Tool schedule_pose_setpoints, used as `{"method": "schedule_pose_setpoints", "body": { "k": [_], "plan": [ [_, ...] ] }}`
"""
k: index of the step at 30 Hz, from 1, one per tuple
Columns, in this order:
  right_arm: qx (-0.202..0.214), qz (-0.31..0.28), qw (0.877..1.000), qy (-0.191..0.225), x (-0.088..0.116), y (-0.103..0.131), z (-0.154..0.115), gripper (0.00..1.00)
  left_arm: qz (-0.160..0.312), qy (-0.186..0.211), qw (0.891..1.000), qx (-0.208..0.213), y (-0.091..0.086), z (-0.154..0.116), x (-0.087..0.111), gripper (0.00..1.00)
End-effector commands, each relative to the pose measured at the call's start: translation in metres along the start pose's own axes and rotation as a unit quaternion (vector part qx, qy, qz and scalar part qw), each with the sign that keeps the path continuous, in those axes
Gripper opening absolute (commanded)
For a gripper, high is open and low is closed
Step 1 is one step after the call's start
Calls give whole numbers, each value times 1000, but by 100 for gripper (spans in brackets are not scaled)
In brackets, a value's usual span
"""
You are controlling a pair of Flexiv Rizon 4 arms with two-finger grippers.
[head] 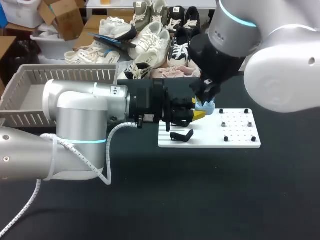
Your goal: Pick up each earbud case from the left stands, insert the matching earbuds, close the lid, and place the case in the box.
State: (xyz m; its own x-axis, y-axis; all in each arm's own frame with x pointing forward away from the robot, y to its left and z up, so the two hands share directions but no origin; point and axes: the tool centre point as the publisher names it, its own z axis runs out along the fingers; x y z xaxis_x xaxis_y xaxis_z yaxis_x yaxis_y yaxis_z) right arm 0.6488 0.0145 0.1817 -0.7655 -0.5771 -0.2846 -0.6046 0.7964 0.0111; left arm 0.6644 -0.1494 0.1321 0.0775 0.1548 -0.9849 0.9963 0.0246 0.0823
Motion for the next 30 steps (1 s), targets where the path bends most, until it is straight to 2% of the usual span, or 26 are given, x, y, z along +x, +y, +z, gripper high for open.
{"method": "schedule_pose_setpoints", "body": {
  "k": [1,30],
  "plan": [
    [1,1,1000,2,-2,0,1,0,1,-1,1000,-4,-1,1,1,0],
    [-2,-3,1000,8,-4,-2,6,0,1,-1,1000,-4,-1,1,1,0]
  ]
}}
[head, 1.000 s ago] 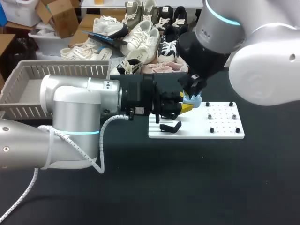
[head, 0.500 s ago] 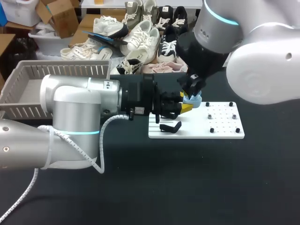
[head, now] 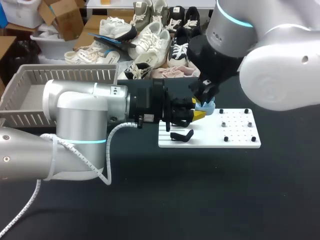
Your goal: Pick up each earbud case from the left stands, insert the matching earbuds, close the lid, and place the case in the box.
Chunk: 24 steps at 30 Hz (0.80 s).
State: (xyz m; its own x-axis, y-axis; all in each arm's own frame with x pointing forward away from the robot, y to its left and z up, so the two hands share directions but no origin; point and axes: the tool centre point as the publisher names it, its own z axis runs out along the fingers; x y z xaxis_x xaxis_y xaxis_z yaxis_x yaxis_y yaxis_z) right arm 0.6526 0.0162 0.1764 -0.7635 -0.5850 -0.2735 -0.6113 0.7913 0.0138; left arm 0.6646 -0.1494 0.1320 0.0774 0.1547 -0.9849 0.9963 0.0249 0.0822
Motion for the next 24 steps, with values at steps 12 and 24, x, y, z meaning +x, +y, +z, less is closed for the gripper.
{"method": "schedule_pose_setpoints", "body": {
  "k": [12,24],
  "plan": [
    [4,3,1000,0,-1,-3,-2,0,1,-1,1000,-3,-2,1,1,0],
    [5,3,1000,-2,-2,-4,-4,0,1,-1,1000,-3,-2,1,1,0]
  ]
}}
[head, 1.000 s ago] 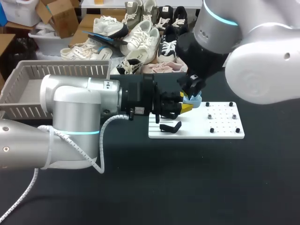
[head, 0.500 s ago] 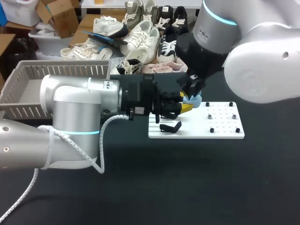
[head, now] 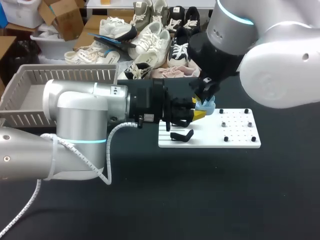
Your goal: Pick up each earbud case from the left stands, insert the matching earbuds, close the lid, and place the case in the box.
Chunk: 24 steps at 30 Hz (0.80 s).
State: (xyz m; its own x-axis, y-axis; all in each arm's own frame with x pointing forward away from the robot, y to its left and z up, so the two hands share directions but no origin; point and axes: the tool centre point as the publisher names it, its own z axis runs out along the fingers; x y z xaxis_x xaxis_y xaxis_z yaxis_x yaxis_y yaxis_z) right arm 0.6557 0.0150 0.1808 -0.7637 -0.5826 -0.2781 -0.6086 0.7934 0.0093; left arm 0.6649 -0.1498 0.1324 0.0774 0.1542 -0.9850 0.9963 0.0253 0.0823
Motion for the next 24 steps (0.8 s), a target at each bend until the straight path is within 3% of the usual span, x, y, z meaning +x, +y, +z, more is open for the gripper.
{"method": "schedule_pose_setpoints", "body": {
  "k": [1,24],
  "plan": [
    [2,3,1000,0,1,-1,0,0,1,-1,1000,-3,-2,0,1,0],
    [-2,5,1000,1,5,0,5,0,1,-1,1000,-3,-2,0,1,0]
  ]
}}
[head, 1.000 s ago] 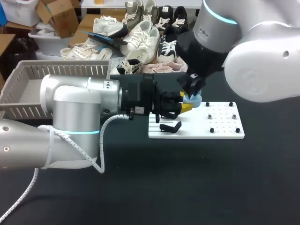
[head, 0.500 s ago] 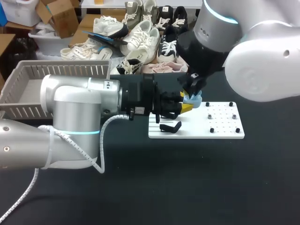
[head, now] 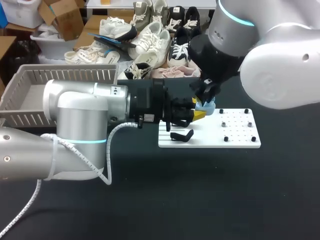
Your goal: Pick up each earbud case from the left stands, insert the matching earbuds, close the lid, and place the case in the box.
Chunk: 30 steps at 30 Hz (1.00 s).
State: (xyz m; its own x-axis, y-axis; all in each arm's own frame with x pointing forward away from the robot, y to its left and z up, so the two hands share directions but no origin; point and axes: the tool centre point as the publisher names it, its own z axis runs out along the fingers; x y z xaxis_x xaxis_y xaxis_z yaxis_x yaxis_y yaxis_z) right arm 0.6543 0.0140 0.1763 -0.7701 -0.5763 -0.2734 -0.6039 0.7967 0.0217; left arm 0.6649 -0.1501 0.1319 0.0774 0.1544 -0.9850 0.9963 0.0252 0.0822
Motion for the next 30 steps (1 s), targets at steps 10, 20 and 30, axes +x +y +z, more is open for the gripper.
{"method": "schedule_pose_setpoints", "body": {
  "k": [10,20,30],
  "plan": [
    [1,2,1000,-2,2,0,1,0,1,-1,1000,-3,-2,0,0,0],
    [1,3,1000,0,4,1,1,0,1,-1,1000,-3,-2,0,0,0],
    [1,4,1000,0,3,2,1,0,1,-1,1000,-3,-2,0,0,0]
  ]
}}
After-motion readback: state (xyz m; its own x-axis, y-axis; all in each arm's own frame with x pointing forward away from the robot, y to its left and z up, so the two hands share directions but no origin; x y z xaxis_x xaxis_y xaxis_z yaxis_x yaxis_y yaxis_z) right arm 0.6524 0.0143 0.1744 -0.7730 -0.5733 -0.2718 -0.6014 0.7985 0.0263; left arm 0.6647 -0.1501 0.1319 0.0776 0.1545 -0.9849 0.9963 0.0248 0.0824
